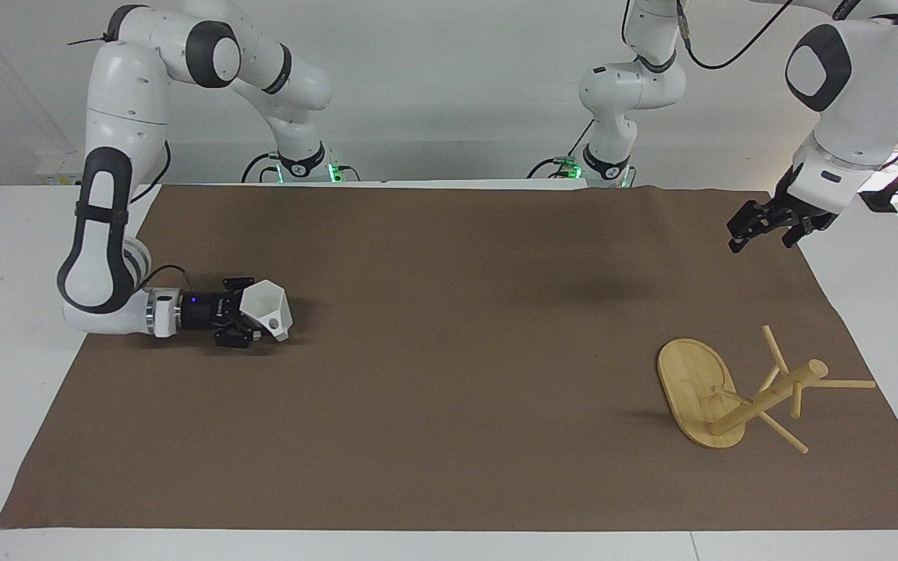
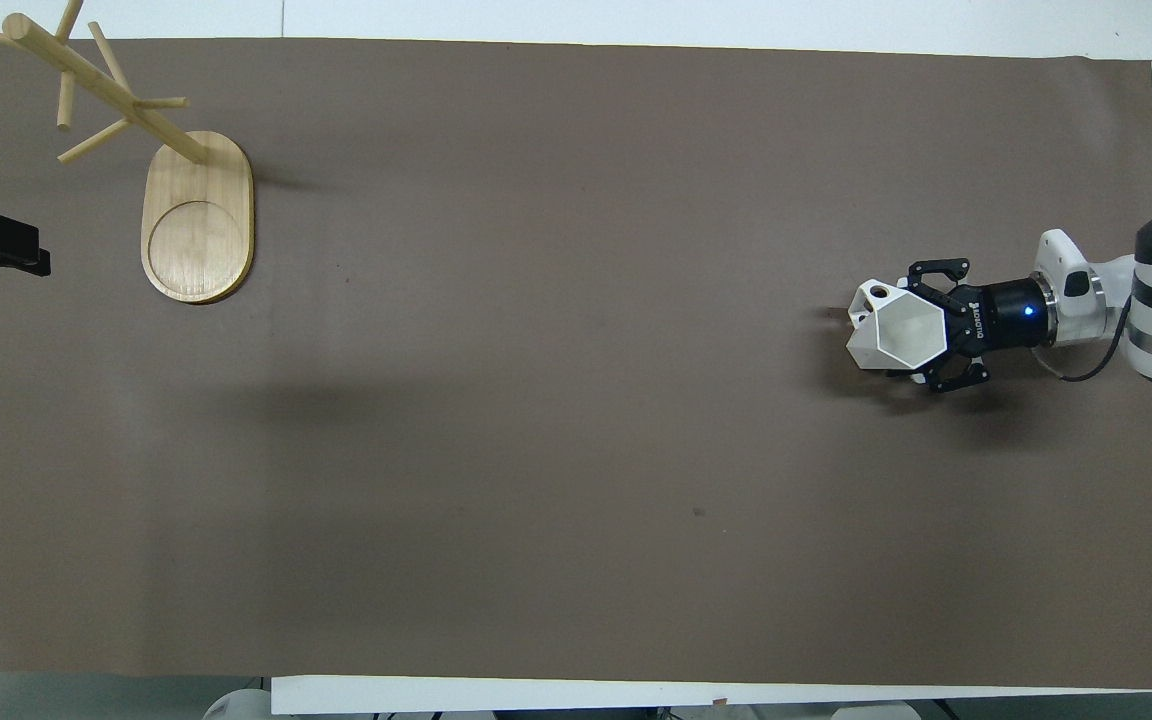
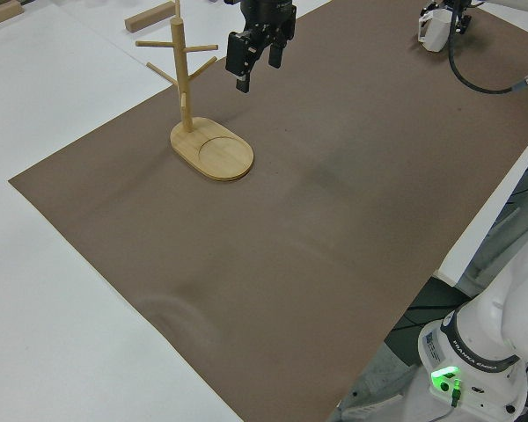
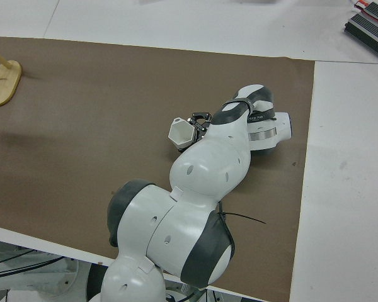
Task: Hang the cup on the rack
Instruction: 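Lift the white mug with the right gripper toward the table center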
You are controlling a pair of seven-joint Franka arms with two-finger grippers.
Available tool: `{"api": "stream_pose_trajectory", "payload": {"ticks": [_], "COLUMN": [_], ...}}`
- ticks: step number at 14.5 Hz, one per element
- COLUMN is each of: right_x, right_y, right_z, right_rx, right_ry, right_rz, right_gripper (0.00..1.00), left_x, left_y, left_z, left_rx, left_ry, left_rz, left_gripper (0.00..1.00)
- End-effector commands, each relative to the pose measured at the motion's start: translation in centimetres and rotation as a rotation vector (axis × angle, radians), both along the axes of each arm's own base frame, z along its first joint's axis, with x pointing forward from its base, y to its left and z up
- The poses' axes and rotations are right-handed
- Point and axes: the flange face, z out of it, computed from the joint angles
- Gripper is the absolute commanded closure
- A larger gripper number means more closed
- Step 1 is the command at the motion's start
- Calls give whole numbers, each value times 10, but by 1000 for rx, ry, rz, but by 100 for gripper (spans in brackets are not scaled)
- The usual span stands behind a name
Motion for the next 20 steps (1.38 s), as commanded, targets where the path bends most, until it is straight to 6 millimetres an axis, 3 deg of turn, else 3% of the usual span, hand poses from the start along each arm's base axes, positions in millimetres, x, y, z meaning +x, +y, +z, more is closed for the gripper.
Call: {"api": "stream_pose_trajectory", "payload": {"ticks": [1,5,6,8,9,10,14,17,18,20], "right_x": [-24,-27,-27,-26,-24,-23,8,32,39,45], "right_y": [5,4,4,6,7,10,70,140,169,225], "right_z": [-8,-11,-10,-9,-8,-7,22,52,60,66], "right_rx": [23,20,20,26,28,29,17,7,9,22], "right_ry": [-41,-30,-31,-33,-33,-22,24,61,69,109], "right_rz": [-5,-11,-10,-9,-14,-15,-52,-120,-148,-204], "right_gripper": [0,0,6,46,61,68,73,73,73,73], "left_x": [-8,-11,-12,-14,-14,-14,-13,-6,-5,-8], "left_y": [-3,-5,-6,-8,-8,-7,-7,-10,-18,-85], "left_z": [5,3,2,1,3,2,3,16,21,20], "left_rx": [17,17,17,17,17,17,17,-57,-68,-70], "left_ry": [-7,10,16,34,35,36,33,12,2,-6], "left_rz": [-8,39,38,34,34,35,44,170,232,308], "left_gripper": [0,0,0,0,0,0,0,0,0,0]}}
